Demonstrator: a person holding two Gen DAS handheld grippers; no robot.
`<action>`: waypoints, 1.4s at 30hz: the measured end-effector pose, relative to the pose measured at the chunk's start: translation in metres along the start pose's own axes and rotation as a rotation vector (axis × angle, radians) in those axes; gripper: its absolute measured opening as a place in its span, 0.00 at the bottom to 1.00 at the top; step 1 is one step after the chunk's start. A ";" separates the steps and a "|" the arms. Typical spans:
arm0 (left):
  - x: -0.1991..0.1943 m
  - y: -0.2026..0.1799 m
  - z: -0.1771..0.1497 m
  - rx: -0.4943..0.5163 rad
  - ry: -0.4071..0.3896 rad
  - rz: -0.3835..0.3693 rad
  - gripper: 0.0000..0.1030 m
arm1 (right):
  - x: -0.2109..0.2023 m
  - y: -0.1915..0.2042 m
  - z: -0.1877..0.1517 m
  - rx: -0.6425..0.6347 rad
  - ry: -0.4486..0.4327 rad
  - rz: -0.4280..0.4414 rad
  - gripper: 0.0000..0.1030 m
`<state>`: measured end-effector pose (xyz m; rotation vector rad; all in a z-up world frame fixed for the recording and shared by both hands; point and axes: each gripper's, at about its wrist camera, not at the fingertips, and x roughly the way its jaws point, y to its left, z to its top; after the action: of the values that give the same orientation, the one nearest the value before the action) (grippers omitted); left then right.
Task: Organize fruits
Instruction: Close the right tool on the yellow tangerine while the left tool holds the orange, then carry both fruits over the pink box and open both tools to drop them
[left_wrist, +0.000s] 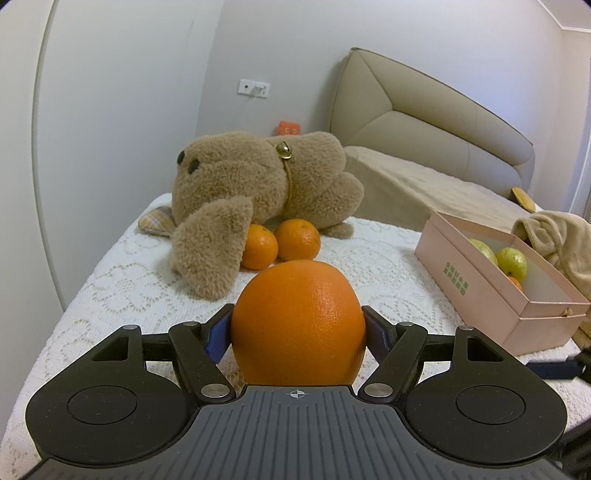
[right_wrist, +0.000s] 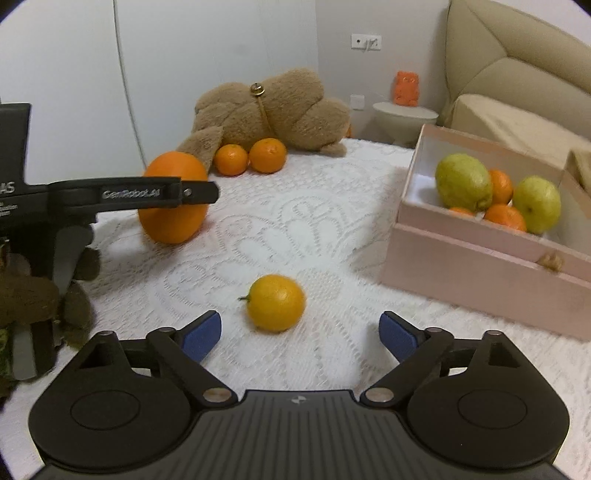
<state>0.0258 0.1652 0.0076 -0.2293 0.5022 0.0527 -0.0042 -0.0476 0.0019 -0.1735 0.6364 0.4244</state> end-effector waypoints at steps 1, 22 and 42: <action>0.000 0.000 0.000 0.000 0.000 0.000 0.75 | -0.001 -0.001 0.001 -0.005 -0.009 -0.028 0.89; 0.001 0.002 -0.001 -0.005 0.004 -0.002 0.75 | 0.005 0.009 0.000 0.000 0.009 0.077 0.58; -0.015 -0.024 0.060 0.055 0.004 -0.023 0.75 | -0.026 -0.012 0.037 0.041 -0.111 0.070 0.32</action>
<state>0.0434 0.1553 0.0706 -0.1810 0.5041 0.0162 0.0023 -0.0567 0.0473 -0.0877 0.5428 0.4848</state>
